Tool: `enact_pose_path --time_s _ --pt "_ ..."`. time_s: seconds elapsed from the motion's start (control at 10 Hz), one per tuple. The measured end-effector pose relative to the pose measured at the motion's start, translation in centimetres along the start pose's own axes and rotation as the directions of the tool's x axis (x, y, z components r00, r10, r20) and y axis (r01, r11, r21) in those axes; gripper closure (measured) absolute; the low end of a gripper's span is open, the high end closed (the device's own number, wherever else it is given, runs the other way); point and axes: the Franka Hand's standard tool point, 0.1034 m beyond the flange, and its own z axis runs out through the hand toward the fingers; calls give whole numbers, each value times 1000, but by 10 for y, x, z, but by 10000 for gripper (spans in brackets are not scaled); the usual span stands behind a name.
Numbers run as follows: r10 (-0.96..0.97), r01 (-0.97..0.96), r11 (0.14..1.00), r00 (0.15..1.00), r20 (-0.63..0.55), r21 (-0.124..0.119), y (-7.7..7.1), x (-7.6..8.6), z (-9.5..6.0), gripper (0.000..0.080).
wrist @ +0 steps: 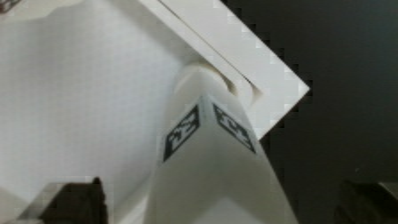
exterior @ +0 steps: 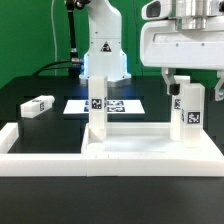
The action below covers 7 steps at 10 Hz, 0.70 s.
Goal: Assemble desk
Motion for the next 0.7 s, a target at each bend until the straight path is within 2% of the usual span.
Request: enact_pose_path --time_s 0.1,0.2,0.3,0.4,0.5,0.6,0.7 --pt "-166 165 986 986 -22 -24 -2 -1 1 150" --pt "-276 275 961 961 -27 -33 -7 -1 -1 150" --pt "-387 386 922 921 -44 -28 -8 3 -2 150" --pt "-357 356 934 933 -43 -23 -8 3 -2 150" --pt "-357 356 934 933 -43 -23 -8 3 -2 251" --pt "-332 331 943 942 -44 -21 -8 3 -2 251" --pt "-237 236 972 971 -44 -14 -9 2 -2 453"
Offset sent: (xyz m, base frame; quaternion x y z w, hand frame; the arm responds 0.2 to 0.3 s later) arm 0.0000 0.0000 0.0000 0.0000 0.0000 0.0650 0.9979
